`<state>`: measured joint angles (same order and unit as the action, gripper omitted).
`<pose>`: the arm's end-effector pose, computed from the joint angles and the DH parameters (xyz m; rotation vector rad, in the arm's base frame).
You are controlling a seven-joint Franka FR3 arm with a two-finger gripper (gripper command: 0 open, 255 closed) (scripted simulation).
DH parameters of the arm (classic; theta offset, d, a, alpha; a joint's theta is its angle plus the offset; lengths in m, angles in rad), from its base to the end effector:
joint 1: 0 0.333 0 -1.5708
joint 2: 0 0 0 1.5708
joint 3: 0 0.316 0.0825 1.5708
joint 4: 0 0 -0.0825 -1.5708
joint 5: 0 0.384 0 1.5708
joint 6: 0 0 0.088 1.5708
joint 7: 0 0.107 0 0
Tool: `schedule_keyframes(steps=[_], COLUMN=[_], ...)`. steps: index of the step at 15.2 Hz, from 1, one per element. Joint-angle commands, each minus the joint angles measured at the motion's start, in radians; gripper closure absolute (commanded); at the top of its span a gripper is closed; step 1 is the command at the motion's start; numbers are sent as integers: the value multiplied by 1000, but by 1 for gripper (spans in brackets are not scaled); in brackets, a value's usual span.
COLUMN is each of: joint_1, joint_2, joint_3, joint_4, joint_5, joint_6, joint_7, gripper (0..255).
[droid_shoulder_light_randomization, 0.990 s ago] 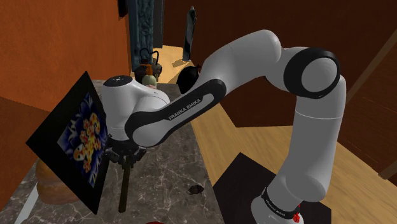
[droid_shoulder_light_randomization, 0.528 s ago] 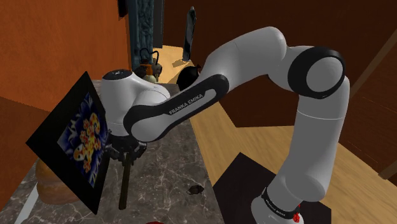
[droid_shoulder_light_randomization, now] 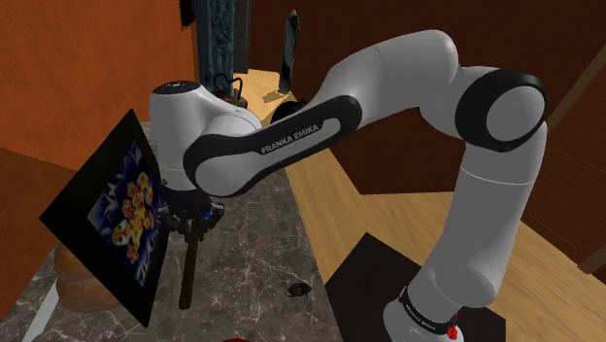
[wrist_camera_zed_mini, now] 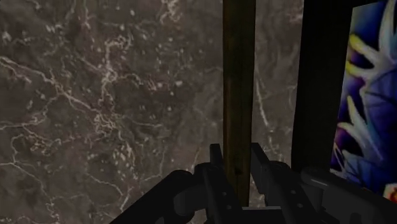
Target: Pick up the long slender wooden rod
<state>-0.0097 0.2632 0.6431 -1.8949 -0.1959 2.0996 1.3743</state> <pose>0.5060 0.3360 0.3901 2.9669 -1.0129 0.0162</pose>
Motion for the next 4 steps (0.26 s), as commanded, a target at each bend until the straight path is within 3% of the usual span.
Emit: schedule_keyframes(steps=[1, 4], joint_1=[-1, -2], joint_2=[-7, -13], joint_3=[2, 4], joint_4=[20, 28], joint_5=[7, 12], joint_6=[-25, -39], joint_7=[-5, -9], gripper=[255, 255])
